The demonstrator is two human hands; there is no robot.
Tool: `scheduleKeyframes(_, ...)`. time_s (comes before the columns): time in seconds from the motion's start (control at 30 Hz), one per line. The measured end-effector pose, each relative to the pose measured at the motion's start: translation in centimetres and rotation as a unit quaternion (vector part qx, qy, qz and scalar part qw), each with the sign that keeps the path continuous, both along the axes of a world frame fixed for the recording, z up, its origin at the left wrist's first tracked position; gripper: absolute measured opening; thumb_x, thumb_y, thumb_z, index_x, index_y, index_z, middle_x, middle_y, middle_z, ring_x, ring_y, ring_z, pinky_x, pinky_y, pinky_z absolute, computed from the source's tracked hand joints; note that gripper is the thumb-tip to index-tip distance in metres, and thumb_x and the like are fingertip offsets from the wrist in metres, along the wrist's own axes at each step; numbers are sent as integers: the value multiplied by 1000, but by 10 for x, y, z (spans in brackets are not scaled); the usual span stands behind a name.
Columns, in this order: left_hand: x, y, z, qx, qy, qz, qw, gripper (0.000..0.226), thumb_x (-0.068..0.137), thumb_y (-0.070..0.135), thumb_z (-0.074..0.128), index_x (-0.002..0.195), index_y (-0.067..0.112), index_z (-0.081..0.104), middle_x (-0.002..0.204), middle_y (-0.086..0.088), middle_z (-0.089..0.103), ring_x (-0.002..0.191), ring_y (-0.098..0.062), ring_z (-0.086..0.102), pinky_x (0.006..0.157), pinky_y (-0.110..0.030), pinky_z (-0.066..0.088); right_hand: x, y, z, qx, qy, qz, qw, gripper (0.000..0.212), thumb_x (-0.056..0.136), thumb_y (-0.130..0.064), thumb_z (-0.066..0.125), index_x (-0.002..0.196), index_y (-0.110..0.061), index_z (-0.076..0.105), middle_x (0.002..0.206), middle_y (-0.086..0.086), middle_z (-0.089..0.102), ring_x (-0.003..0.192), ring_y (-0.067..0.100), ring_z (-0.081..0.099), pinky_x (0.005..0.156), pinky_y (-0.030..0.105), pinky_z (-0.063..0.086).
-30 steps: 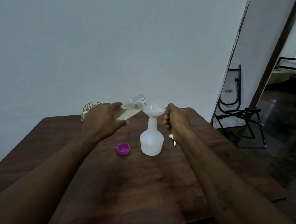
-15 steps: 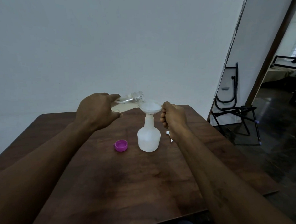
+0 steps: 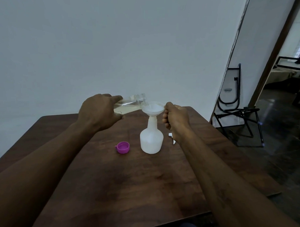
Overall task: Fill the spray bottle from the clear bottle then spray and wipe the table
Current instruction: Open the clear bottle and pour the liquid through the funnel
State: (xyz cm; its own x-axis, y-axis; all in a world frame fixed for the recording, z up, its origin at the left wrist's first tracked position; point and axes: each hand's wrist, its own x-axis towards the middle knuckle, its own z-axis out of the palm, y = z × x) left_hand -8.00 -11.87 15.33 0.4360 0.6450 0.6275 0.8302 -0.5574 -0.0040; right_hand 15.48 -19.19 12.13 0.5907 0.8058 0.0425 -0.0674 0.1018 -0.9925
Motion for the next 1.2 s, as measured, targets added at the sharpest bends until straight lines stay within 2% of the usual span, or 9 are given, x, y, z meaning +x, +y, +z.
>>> scheduleKeyframes(1.2,0,-9,7,-14,2,9,1000,66,79,56,78,138,32,62,114,0,73,105,-30,66,74,-36,49,-2,-2,0,-4,13,6,1000,14,90,-18,58,77,-13,58,55,-4,56,46,11,48,44,23,39)
